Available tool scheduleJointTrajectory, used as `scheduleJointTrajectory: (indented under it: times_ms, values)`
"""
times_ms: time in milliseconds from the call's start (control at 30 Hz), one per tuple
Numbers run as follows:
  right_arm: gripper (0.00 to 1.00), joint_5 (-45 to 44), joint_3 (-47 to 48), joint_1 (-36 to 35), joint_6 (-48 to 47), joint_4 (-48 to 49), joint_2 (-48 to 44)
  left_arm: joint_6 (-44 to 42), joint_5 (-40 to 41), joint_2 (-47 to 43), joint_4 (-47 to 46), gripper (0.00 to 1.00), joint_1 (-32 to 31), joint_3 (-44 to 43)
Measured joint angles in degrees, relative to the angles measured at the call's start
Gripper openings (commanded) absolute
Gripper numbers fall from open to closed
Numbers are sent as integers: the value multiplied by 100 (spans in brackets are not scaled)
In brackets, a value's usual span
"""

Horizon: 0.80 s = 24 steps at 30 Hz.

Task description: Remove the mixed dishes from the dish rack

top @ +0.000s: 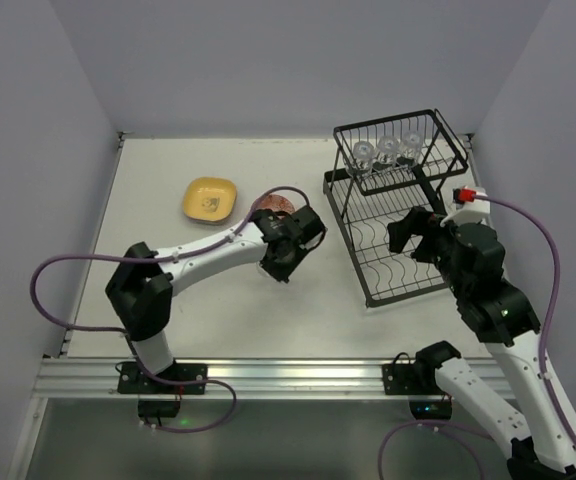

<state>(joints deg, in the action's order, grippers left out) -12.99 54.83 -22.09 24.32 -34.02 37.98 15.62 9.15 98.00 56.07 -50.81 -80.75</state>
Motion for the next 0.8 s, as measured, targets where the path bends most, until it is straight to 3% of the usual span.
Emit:
scheduleJointTrajectory:
  times_ms: [133, 433, 800]
  values:
    - [99, 28, 0, 0, -155, -214, -50, -35, -52, 579, 28, 0, -365, -136]
    - [99, 177, -15, 0, -313, -380, -37, -192, -219, 929, 96, 0, -448, -229]
    - [99, 356, -70, -2, -354, -385, 66, -345, -356, 938, 24, 17, -463, -229]
